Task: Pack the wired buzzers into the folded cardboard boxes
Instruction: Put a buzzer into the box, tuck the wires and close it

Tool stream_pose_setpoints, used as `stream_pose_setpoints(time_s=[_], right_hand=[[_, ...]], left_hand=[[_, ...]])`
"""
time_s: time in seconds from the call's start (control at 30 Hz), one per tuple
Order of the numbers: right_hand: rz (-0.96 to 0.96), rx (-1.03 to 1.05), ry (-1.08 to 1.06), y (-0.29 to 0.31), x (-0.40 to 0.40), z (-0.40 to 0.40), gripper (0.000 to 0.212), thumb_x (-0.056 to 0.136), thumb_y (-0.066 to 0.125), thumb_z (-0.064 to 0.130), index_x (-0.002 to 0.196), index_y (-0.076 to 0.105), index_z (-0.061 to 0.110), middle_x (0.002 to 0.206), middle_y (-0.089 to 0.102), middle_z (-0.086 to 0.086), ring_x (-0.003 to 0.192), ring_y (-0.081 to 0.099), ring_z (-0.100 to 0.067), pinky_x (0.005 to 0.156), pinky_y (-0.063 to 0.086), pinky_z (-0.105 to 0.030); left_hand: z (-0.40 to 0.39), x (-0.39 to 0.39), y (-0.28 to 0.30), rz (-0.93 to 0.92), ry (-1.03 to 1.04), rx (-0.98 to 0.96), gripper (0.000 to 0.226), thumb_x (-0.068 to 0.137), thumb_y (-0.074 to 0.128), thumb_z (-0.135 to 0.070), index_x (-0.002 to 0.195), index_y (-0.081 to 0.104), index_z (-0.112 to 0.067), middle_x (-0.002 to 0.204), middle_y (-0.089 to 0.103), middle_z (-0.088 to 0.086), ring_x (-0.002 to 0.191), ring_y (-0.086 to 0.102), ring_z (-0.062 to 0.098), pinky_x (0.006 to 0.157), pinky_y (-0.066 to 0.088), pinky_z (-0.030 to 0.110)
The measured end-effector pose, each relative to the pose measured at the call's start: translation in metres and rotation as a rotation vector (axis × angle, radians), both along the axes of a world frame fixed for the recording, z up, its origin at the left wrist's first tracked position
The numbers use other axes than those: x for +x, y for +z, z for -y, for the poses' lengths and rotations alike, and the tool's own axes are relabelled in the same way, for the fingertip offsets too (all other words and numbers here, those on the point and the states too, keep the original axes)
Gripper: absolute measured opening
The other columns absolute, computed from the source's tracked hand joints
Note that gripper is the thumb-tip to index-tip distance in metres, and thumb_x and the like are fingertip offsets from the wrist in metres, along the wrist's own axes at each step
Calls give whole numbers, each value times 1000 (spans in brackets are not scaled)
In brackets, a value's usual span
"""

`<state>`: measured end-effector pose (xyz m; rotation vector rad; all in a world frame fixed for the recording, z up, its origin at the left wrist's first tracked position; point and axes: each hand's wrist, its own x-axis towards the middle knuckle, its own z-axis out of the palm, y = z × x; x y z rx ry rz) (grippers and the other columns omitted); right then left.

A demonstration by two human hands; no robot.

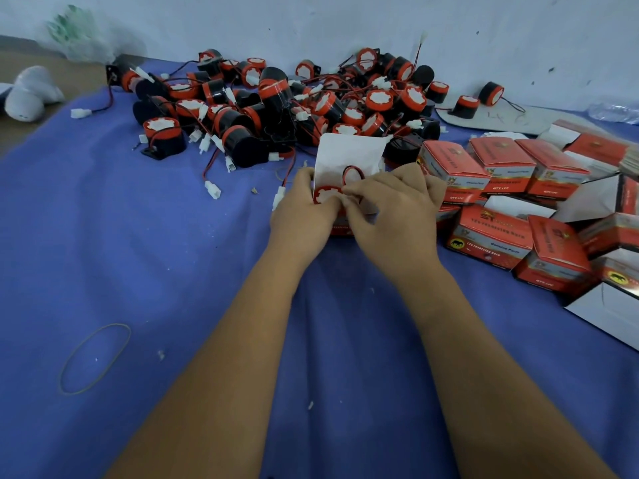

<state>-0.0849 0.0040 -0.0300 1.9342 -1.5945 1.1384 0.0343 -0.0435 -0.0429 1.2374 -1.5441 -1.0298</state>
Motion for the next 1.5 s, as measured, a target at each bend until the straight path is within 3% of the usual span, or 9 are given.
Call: stream_pose_setpoints(time_s=[0.2,0.33,0.47,0.77,0.9,1.03,1.23,1.43,1.5], right_hand=[[462,53,45,4,5,4,18,85,72,17,101,72,25,81,63,19,88,44,-10,84,29,-27],[217,112,-18,0,3,3,23,85,70,14,107,73,20,86,70,7,87,44,-14,77,20,-26],[-27,129,-79,0,-4,-1,9,80,64,17,82,73,15,80,65,3,86,51,-25,76,20,-29],[-66,205,6,-2,-1,0,16,77,55,11,77,69,4,94,62,-7,87,52,-28,79,35,-38],[321,83,117,-3,-5,0,16,82,62,4,96,68,2,114,53,-10,84,58,-19,72,48,-23],[771,122,162,2,-8,0,25,92,56,0,110,64,15,98,68,1,90,67,-9,83,53,-21],[652,350,183,-3,1,8,20,91,62,2,104,70,14,88,67,11,78,58,10,72,43,-5],[766,381,91,-1,1,13,48,84,73,9,123,50,21,106,52,6,73,53,3,68,46,-6],[829,392,120,0,0,14,61,83,74,8,133,41,20,101,53,7,71,53,3,66,46,-5]], left_hand=[[0,0,-1,21,-10,-38,26,92,58,-27,117,54,-34,104,66,-14,102,62,13,93,51,46],[1,0,-2,24,-11,-35,26,92,57,-26,117,53,-33,107,65,-13,106,61,15,96,49,46],[0,-2,-1,8,54,-26,30,90,58,-23,117,49,-35,98,60,-20,99,60,13,92,50,46],[-9,-7,7,-84,50,-9,21,75,57,-62,89,50,-48,93,64,-24,95,61,1,90,53,37],[-4,-4,5,-87,48,12,26,79,59,-42,105,55,-41,101,65,-18,98,62,8,90,54,41],[-2,-4,5,-45,39,19,29,84,53,-27,111,56,-37,101,64,-15,100,62,14,91,53,46],[2,-1,4,2,-39,31,30,93,53,-21,117,52,-39,111,65,-12,105,61,16,94,51,41],[9,19,11,-610,-186,277,47,100,29,-35,117,65,-10,112,72,10,104,67,23,90,54,34],[10,20,9,-582,-169,247,35,105,33,-23,116,65,-15,104,75,2,97,70,15,82,56,28]])
